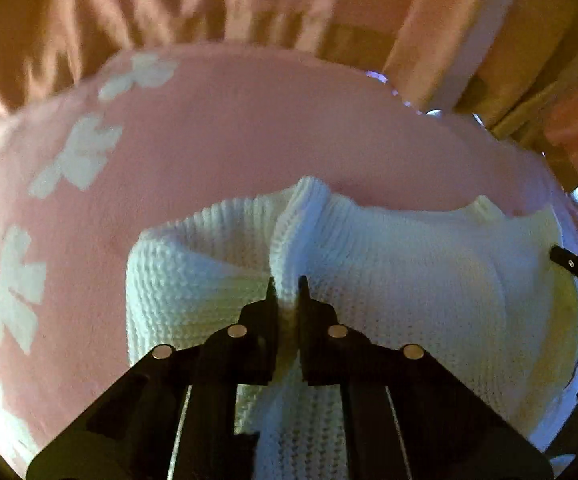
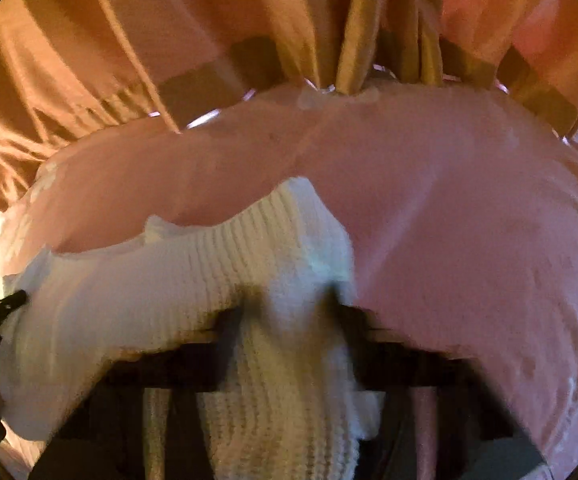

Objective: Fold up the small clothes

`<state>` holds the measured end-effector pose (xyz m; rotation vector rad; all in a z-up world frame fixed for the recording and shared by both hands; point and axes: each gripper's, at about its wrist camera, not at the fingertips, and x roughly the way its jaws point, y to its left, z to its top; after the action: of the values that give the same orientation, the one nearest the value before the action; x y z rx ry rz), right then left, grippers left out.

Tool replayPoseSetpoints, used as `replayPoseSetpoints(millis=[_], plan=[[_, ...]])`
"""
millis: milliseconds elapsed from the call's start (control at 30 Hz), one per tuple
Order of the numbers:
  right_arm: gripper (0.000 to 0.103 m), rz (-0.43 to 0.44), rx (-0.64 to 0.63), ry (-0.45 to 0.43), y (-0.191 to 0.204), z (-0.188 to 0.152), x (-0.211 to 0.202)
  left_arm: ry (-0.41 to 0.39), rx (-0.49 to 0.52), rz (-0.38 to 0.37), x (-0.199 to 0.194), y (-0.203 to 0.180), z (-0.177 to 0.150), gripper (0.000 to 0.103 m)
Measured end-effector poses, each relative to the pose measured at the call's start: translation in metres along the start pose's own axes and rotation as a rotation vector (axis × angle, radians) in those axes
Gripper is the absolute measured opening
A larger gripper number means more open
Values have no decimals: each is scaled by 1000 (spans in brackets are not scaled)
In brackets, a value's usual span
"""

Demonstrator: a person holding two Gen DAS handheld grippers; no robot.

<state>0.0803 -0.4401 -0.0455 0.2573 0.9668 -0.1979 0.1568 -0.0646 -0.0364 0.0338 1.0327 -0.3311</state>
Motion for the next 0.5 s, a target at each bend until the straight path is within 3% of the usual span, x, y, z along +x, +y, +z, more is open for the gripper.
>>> replayPoseSetpoints(millis=[67, 200, 267, 300, 400, 433, 500], plan=[[12, 65, 24, -29, 0, 3, -13, -69, 12, 6, -21, -3, 2, 6], [12, 169, -63, -172, 34, 13, -63, -225, -26, 11, -79, 14, 4, 6], [16, 156, -79, -177, 44, 17, -53, -251, -69, 83, -82, 33, 7, 6], [21, 141, -78, -163, 44, 19, -42, -231, -90, 104, -73, 43, 9, 7], [25, 52, -8, -65, 32, 14, 7, -45, -117, 77, -16, 57, 14, 9], [25, 52, 37, -31, 25, 14, 11, -36, -105, 84, -12, 56, 13, 9], [25, 94, 65, -42, 22, 15, -4, -73, -60, 110, -25, 45, 7, 13]])
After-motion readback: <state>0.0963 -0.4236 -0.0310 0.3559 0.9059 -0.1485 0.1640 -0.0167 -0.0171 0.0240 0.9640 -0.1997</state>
